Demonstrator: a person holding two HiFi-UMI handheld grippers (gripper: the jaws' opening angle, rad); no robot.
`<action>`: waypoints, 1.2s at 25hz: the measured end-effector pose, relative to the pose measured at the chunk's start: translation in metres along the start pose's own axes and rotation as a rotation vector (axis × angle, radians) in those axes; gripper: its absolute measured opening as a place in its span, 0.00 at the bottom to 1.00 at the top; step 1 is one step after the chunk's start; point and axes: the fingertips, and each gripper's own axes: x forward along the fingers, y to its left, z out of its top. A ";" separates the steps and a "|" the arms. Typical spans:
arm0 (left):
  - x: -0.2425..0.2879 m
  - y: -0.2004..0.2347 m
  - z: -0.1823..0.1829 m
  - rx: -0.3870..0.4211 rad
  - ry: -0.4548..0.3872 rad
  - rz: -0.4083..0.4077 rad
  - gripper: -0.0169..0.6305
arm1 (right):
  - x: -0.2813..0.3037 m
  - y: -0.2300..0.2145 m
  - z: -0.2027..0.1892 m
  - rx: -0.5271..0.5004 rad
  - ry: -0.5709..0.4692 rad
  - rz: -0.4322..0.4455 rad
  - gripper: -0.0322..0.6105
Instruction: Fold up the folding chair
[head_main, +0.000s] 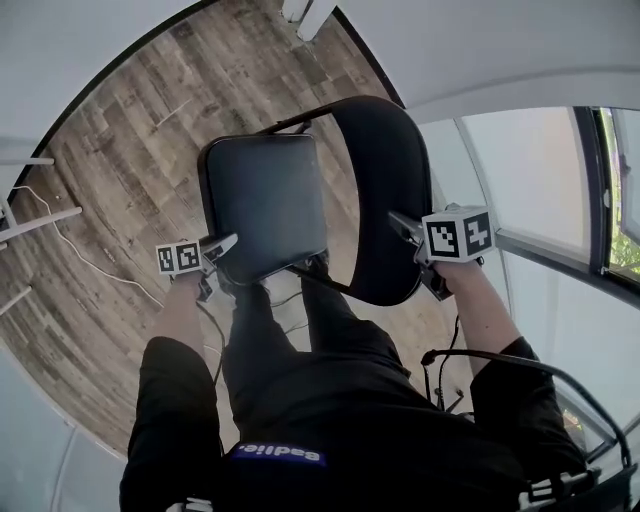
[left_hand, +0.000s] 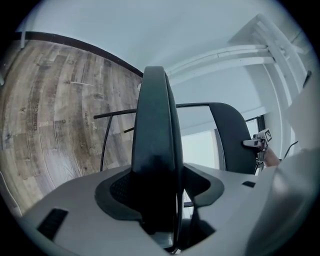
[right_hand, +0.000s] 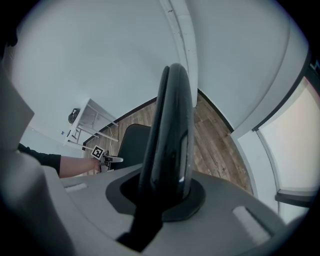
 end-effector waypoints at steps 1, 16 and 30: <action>0.000 -0.004 -0.001 0.000 -0.004 0.007 0.43 | -0.002 0.000 0.001 -0.003 -0.001 -0.001 0.12; 0.010 -0.071 -0.010 -0.003 -0.065 0.110 0.40 | -0.031 0.009 0.006 -0.048 0.020 -0.054 0.12; 0.025 -0.133 -0.015 -0.005 -0.090 0.161 0.40 | -0.052 0.028 0.011 -0.091 0.048 -0.100 0.13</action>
